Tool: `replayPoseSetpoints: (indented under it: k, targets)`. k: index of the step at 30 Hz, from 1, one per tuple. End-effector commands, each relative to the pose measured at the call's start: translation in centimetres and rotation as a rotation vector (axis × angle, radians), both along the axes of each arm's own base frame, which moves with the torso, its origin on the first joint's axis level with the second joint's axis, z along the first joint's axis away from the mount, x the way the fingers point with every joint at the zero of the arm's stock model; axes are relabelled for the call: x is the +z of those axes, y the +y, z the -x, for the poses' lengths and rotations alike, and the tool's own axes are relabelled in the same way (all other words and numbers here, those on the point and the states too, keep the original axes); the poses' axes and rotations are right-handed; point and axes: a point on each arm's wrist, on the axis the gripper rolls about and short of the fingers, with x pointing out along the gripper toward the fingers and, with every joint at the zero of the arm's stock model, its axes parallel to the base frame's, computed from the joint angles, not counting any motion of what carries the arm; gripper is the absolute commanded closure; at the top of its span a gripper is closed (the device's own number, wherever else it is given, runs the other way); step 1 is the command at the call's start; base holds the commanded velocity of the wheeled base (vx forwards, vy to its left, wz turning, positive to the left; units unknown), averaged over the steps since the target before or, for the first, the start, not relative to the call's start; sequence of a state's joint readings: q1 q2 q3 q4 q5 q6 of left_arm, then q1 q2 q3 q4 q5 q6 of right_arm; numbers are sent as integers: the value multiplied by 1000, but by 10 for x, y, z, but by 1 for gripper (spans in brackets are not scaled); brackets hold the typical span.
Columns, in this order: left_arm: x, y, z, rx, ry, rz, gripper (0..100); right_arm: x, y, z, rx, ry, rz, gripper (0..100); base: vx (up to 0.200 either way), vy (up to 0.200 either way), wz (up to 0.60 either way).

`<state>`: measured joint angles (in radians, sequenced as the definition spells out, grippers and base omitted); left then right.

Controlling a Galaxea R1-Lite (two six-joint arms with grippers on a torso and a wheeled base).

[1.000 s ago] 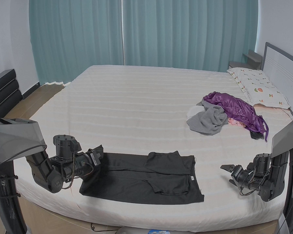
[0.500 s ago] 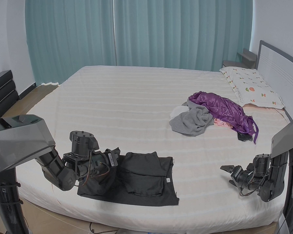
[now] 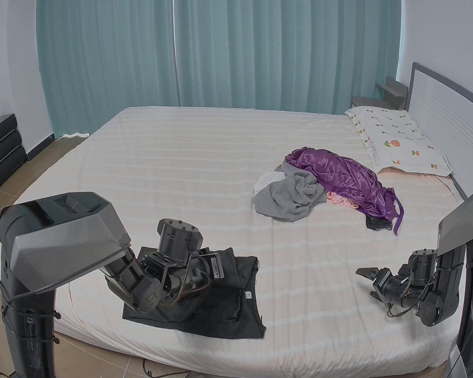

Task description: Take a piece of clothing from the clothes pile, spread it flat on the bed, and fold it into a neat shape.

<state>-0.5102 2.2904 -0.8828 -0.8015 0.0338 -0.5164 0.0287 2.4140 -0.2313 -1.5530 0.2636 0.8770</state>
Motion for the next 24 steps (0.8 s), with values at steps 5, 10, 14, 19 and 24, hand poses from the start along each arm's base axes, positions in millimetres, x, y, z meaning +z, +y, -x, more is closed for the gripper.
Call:
replayPoseSetpoints:
  k: [5, 10, 14, 19, 24]
  targets:
    - [-30, -13, 2, 0, 41, -53, 0, -1, 1, 0, 10, -10, 8, 0, 0, 0, 0]
    - [-27, -5, 6, 44, 56, -36, 0, -1, 1, 0, 10, -9, 8, 0, 0, 0, 0]
    - [-11, 16, 15, 119, 59, 46, 0, -1, 1, 0, 10, -9, 8, 0, 0, 0, 0]
    - [-2, 42, 34, 178, 66, 131, 0, -1, 1, 0, 10, -9, 8, 0, -40, 0, 0]
    - [1, 61, 48, 221, 73, 243, 0, -1, 1, 1, 10, -7, 8, 0, -200, 0, 0]
